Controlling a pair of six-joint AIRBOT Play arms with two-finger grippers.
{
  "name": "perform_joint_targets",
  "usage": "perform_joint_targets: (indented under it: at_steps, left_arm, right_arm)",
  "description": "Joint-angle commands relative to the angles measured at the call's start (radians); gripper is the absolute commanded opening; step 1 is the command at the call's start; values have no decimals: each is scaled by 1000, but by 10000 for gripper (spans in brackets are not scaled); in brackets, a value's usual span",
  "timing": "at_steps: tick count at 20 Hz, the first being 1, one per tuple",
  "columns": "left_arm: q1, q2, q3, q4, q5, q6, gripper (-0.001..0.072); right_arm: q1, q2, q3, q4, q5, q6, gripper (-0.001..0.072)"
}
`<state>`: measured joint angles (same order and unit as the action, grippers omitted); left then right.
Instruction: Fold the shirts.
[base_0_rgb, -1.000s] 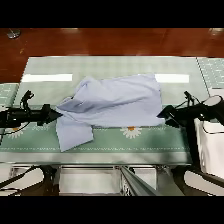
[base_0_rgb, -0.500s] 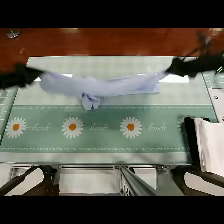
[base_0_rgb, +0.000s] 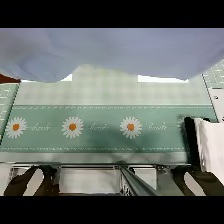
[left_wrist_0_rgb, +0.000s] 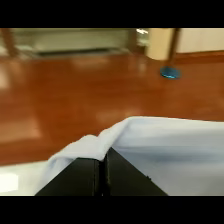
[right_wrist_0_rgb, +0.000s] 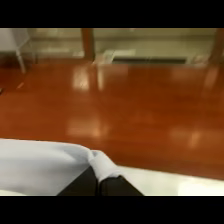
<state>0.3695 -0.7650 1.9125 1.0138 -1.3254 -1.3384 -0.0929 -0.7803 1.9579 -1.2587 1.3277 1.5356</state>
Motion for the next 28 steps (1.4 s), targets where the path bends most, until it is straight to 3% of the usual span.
perform_joint_targets:
  at_steps: [1, 5, 9, 12, 17, 23, 25, 28]
  left_arm:
    - [-159, 132, 85, 314, -61, -51, 18]
    - [-438, 151, 69, 540, -211, -110, 18]
    - [-500, 130, -108, 644, -248, -160, 18]
    - [-500, 55, -290, 643, -166, -185, 18]
    - [-500, -214, -542, 643, 117, -325, 19]
    - [-488, -643, -512, 637, 441, -507, 19]
    - [-464, -761, -443, 581, 465, -571, 19]
    - [-417, -854, -367, 413, 459, -566, 19]
  right_arm:
    - [0, 164, 24, -173, 95, 19, 16]
    - [1, 189, 8, -212, 195, 35, 16]
    - [2, 186, -208, -107, 209, 32, 17]
    - [2, 153, -483, -4, 122, -2, 16]
    - [2, -76, -796, 58, -174, -59, 17]
    - [1, -602, -658, 189, -454, -119, 16]
    - [0, -778, -500, 196, -452, -111, 16]
    - [-13, -977, -258, 207, -344, -61, 16]
